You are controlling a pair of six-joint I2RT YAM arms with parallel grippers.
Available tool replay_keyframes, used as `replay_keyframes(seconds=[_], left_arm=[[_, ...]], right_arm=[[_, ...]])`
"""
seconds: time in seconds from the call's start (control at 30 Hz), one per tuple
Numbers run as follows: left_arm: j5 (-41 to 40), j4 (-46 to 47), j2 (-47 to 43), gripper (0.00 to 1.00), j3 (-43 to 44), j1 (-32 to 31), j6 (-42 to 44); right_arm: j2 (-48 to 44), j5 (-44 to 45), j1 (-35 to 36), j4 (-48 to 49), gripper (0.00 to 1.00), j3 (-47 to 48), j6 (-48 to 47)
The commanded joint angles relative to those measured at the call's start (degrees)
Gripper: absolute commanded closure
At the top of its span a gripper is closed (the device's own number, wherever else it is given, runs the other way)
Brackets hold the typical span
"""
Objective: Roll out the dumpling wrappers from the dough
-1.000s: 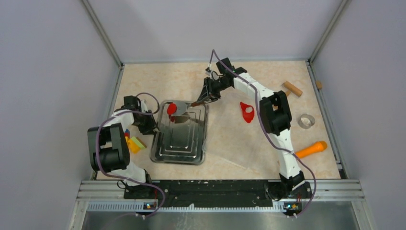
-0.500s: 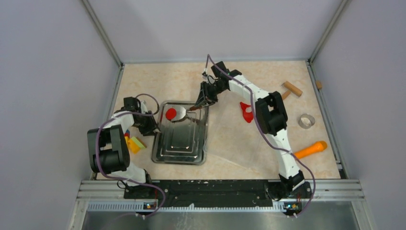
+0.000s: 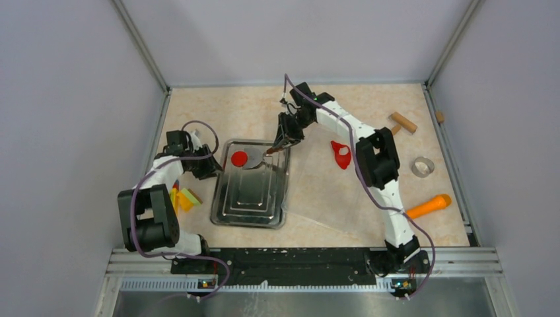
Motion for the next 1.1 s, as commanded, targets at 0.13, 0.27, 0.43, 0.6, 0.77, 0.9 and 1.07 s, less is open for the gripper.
replay_keyframes(seconds=[0.13, 0.27, 0.43, 0.6, 0.77, 0.9, 1.07], left_arm=[[3.3, 4.4, -2.4, 0.61, -2.2, 0.1, -2.1], [3.5, 4.1, -2.8, 0.62, -1.8, 0.1, -2.3], [4.2, 4.4, -1.9, 0.61, -1.3, 0.1, -2.8], [5.0, 5.0, -1.2, 0.62, -1.2, 0.1, -3.0], [5.1, 4.6, -1.9, 0.62, -1.1, 0.1, -2.8], [6.2, 4.3, -1.7, 0.62, 0.3, 0.1, -1.5], [7.7, 2.0, -0.4, 0.63, 4.9, 0.0, 3.2]], right_arm=[[-6.8, 13.5, 1.6, -6.6, 1.00, 2.2, -4.9], [-8.9, 15.7, 1.6, -7.2, 1.00, 1.4, -5.7], [-10.6, 15.5, 0.7, -7.4, 1.00, -0.8, -6.6], [-10.2, 12.0, -1.1, -8.2, 1.00, -4.4, -9.1], [-12.5, -2.7, -5.4, -4.7, 1.00, -4.6, -12.0], [-17.3, -14.3, -8.6, 0.0, 1.00, -6.9, -12.3], [-25.9, -19.3, -15.1, 2.3, 1.00, -13.7, -12.2]])
